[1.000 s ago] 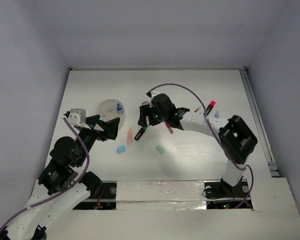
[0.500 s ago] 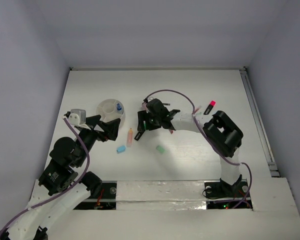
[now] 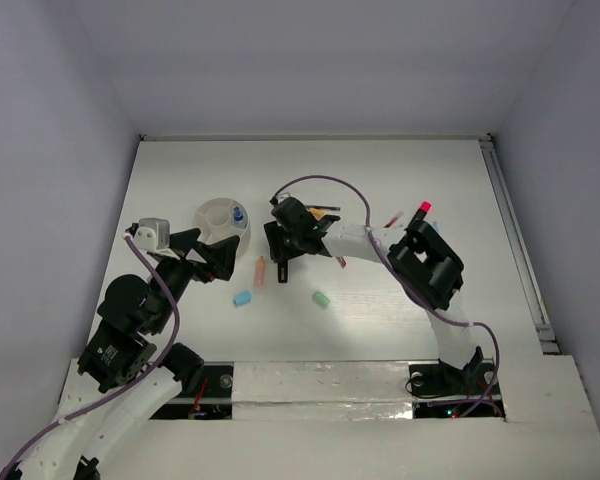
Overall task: Sort the stationery into containers
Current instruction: Pick up the pen from the center of the board, then place the pen in the storage box.
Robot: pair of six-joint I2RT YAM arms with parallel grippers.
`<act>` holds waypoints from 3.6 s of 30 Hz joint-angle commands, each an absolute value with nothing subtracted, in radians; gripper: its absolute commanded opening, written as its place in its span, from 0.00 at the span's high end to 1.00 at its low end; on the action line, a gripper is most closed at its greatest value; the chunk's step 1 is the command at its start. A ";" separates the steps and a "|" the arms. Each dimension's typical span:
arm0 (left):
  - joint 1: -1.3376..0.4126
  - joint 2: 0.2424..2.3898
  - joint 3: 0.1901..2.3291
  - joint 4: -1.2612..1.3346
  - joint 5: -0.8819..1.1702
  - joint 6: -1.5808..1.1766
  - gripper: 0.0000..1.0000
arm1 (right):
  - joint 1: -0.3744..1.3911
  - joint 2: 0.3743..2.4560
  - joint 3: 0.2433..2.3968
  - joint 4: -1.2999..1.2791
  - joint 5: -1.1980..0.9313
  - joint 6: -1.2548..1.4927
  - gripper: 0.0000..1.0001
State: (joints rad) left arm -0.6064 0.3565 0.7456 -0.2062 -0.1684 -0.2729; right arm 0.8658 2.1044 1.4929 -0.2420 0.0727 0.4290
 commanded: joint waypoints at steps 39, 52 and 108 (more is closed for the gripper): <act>-0.583 0.334 0.735 -0.146 -0.144 -0.262 0.01 | 0.930 2.062 1.576 -0.218 0.198 0.287 0.82; -0.574 0.334 0.733 -0.143 -0.149 -0.262 0.01 | 0.948 1.885 1.456 0.000 0.147 0.265 0.84; -0.430 0.193 0.718 -0.121 -0.252 -0.296 0.01 | 1.065 2.209 1.565 1.034 0.230 -0.172 0.88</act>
State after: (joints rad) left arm -0.4370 0.1810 0.7258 -0.1753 -0.2657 -0.2970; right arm 1.0515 2.2124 1.5810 0.9184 0.1997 -0.1650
